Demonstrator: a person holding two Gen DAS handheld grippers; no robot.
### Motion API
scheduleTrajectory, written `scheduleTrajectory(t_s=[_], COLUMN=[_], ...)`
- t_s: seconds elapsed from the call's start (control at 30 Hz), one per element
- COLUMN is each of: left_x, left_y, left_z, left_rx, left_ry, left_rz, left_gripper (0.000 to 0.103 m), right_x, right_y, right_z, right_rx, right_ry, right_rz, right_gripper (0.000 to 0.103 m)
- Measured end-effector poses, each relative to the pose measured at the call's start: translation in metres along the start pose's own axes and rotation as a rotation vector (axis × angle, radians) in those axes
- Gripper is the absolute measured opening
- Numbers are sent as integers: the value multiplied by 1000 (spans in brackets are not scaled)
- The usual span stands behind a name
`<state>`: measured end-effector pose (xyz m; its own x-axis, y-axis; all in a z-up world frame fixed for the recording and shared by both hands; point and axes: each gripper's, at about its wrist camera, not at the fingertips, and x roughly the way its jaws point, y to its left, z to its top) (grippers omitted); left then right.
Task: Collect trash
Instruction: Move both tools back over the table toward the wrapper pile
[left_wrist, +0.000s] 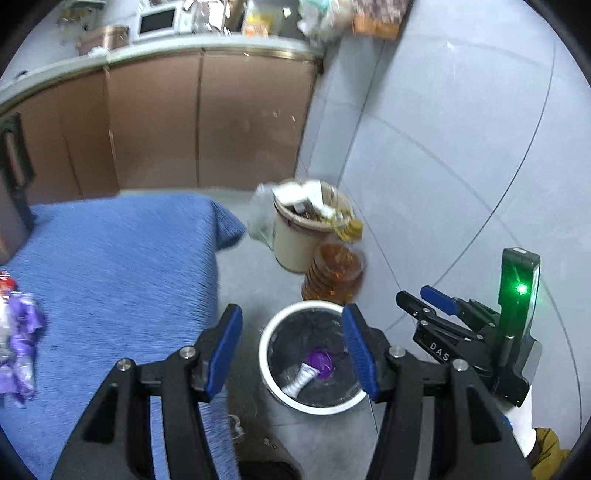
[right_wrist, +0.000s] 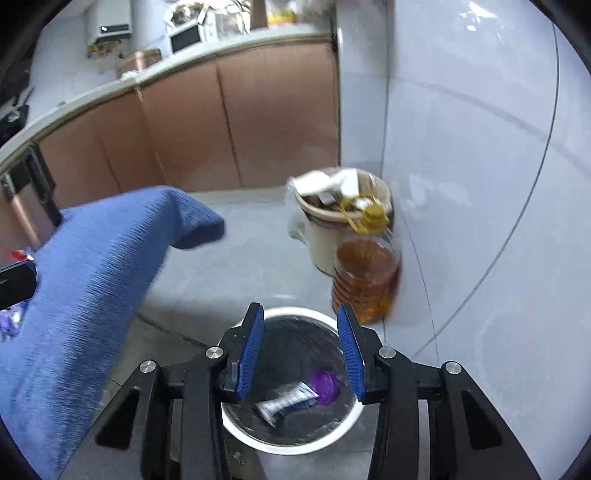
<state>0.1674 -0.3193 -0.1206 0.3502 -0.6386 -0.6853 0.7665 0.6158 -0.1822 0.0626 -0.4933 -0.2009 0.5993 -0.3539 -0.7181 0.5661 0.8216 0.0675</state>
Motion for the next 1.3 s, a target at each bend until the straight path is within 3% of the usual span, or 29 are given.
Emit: scheduleTrajectory(t_s=[0.17,0.33,0.5,0.8,1.3], left_x=[-59,-130,-201,-291,-400], left_y=[17,47,85,142,212], left_z=[-1,-9,-25,-84,-186], left_rx=[-27,-86,-164,-241,-389], left_ry=[-153,-325,-445,-498,-574], left_rz=[81,208,320,490,710], left_gripper=[61,61,61,64,65], right_x=[-46,-94,-145,-215,-278], right_y=[30,67,105,159,228], right_z=[20,38,50,53,43], right_rx=[-44,-103,-162,-280,-391], right_ry=[-105,-210,-301,-421,-501], right_rz=[51,119,187,242,365], right_gripper=[46,53,59,63,68])
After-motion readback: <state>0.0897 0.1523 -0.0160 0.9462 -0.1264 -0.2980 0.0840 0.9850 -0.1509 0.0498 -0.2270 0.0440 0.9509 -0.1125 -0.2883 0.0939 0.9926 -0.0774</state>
